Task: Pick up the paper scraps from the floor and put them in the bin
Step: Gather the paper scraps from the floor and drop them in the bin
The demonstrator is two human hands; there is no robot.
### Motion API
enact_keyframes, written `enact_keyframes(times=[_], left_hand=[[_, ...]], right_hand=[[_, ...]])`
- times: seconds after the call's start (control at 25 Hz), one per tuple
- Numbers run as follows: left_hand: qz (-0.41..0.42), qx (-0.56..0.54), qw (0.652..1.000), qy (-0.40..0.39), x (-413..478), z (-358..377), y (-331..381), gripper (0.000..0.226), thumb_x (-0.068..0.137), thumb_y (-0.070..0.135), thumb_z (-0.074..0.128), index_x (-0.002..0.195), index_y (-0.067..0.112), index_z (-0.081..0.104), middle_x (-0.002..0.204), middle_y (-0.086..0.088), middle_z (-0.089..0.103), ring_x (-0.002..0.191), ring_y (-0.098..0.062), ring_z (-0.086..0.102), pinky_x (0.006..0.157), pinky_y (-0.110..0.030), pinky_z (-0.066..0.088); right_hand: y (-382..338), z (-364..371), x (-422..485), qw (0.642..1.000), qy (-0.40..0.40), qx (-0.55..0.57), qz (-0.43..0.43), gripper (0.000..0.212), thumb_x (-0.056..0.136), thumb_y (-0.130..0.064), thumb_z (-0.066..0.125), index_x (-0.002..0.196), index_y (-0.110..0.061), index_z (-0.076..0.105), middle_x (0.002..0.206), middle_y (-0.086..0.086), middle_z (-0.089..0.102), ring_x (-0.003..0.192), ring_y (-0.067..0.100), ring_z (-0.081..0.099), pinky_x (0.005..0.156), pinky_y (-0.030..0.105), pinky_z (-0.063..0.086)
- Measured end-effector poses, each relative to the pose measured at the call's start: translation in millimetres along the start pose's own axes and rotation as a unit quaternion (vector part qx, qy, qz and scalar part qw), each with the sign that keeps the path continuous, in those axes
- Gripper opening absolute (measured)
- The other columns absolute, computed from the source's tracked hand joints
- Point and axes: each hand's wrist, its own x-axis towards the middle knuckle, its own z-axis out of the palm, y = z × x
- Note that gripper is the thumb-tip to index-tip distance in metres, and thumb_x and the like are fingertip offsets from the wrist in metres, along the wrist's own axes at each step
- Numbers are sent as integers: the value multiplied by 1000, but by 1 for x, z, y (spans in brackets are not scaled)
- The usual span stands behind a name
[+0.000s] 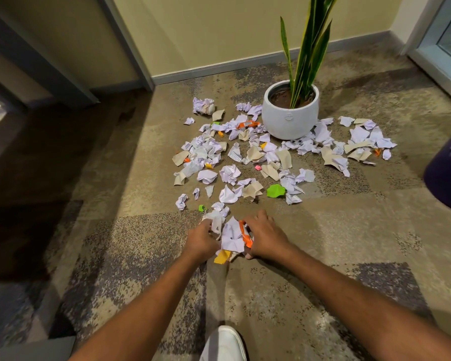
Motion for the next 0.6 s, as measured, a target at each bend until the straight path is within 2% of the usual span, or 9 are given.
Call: enact_keyframes(times=[0.12, 0.24, 0.36, 0.44, 0.52, 0.6], left_hand=[[-47, -73, 995, 41, -16, 23, 13, 45, 83, 0, 73, 123, 17, 62, 111, -10, 71, 92, -26, 67, 66, -31, 54], [-75, -166, 981, 65, -24, 39, 20, 36, 84, -8, 66, 112, 15, 67, 105, -13, 74, 94, -32, 71, 72, -44, 62], [-98, -262, 959, 37, -29, 41, 24, 40, 85, -16, 64, 107, 17, 72, 100, -13, 79, 100, -38, 76, 83, -59, 64], [-111, -293, 949, 23, -30, 40, 29, 46, 86, -16, 64, 115, 19, 72, 103, -14, 78, 102, -41, 76, 85, -62, 63], [-116, -330, 937, 2, -30, 38, 37, 51, 86, -15, 64, 124, 18, 71, 110, -17, 77, 105, -42, 75, 88, -62, 62], [-108, -369, 923, -19, -31, 37, 48, 51, 86, -12, 65, 128, 17, 71, 114, -20, 77, 103, -39, 74, 88, -53, 62]], right_hand=[[-5, 5, 1, 1000, 2, 24, 0, 86, 69, -38, 97, 141, -24, 52, 135, 11, 42, 122, 37, 54, 99, 45, 54], [-8, 7, 0, 995, 8, 99, 15, 59, 84, -26, 84, 137, -25, 60, 131, 11, 45, 119, 37, 58, 99, 42, 54], [-7, -1, -4, 976, 13, 216, 36, 50, 83, -17, 85, 129, -27, 69, 126, 7, 57, 112, 29, 65, 96, 38, 57], [-5, -7, -5, 956, -1, 286, 61, 53, 80, -8, 85, 126, -30, 70, 114, -3, 69, 104, 21, 69, 86, 35, 60], [-5, -13, -4, 932, -38, 349, 92, 78, 74, 7, 80, 140, -31, 63, 107, -13, 71, 100, 13, 69, 75, 29, 60], [-2, -18, -3, 910, -48, 394, 117, 93, 69, 16, 75, 149, -29, 57, 108, -10, 73, 101, 12, 68, 72, 28, 61]])
